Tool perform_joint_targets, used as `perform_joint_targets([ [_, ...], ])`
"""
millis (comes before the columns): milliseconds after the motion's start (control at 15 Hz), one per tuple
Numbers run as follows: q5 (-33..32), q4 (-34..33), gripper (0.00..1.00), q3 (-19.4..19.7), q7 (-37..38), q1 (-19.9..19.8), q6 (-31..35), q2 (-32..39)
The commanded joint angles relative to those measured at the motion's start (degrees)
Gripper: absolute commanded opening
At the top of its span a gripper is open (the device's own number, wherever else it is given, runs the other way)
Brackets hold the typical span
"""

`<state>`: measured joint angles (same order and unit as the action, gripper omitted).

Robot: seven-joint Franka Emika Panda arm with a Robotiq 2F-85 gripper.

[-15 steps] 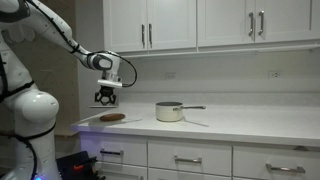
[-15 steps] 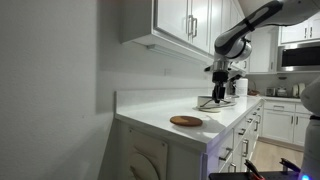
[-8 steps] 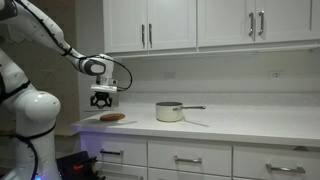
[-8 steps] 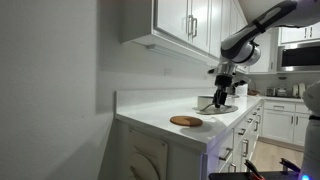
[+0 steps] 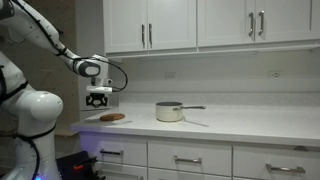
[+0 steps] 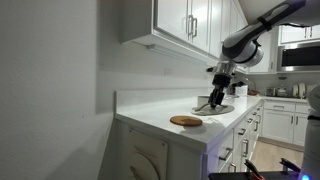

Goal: Pick up the white lid off the white pot and put it on the countertop.

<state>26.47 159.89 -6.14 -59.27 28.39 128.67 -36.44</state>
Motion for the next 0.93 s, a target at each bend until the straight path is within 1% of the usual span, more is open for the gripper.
perform_joint_targets([
  [0,3.88,-0.76,0.00,-0.12,0.42,3.42,4.82,1.71],
  [200,6.87,-2.76,0.00,-0.07,0.23,5.74,10.39,6.66],
  [333,8.23,-4.85,0.00,0.25,-0.21,6.93,14.35,11.14],
  [533,9.62,-8.28,0.00,0.34,-0.58,7.88,18.54,17.59],
  [867,10.13,-15.11,0.00,-1.05,-0.38,5.57,19.39,26.24],
])
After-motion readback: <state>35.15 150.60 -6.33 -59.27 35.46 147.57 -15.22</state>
